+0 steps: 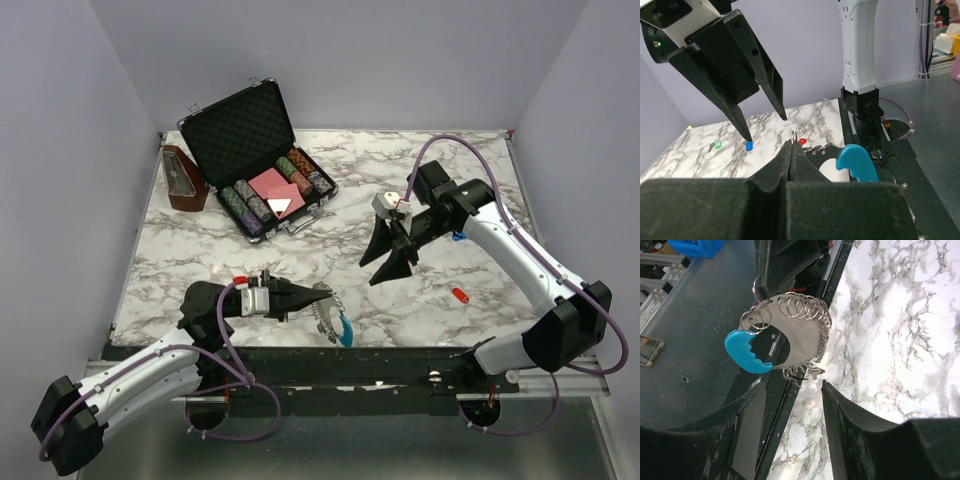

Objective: Put the keys on the keyring

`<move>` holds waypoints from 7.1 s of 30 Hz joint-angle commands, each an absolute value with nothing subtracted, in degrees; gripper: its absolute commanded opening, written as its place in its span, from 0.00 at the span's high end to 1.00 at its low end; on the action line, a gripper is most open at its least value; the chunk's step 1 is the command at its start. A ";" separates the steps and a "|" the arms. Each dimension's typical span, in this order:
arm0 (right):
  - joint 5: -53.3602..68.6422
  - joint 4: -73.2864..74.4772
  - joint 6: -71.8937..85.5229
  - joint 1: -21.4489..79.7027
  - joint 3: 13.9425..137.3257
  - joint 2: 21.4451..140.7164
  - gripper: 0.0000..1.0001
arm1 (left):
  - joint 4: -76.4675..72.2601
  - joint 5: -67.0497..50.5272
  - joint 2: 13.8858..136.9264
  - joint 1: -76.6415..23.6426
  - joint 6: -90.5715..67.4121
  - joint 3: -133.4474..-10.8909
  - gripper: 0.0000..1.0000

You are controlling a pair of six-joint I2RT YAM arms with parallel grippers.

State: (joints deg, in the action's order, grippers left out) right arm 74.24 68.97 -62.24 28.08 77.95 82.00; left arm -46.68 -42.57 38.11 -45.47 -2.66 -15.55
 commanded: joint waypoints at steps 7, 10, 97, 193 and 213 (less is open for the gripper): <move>75.41 70.93 -64.60 28.21 78.84 82.18 0.42 | -65.90 -45.10 40.86 -40.35 -19.31 -12.83 1.00; 75.24 70.58 -64.34 28.21 78.49 82.00 0.42 | -68.73 -42.46 43.41 -38.15 -29.84 -13.01 1.00; 40.25 54.93 -66.97 -20.57 51.85 96.94 0.62 | 3.16 -43.95 37.18 -35.95 8.17 -34.89 1.00; 37.88 59.15 -65.65 -21.01 52.56 98.44 0.82 | 3.96 -44.38 37.79 -35.95 8.44 -35.16 1.00; 45.95 67.75 -75.91 -21.09 57.56 92.74 0.99 | 3.78 -44.82 38.14 -36.04 8.35 -35.07 1.00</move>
State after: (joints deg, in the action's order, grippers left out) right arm 40.21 61.23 -67.77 -20.64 53.95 97.10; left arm 5.54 -42.63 38.13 -36.12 7.53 -33.67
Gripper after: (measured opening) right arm 0.011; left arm 0.007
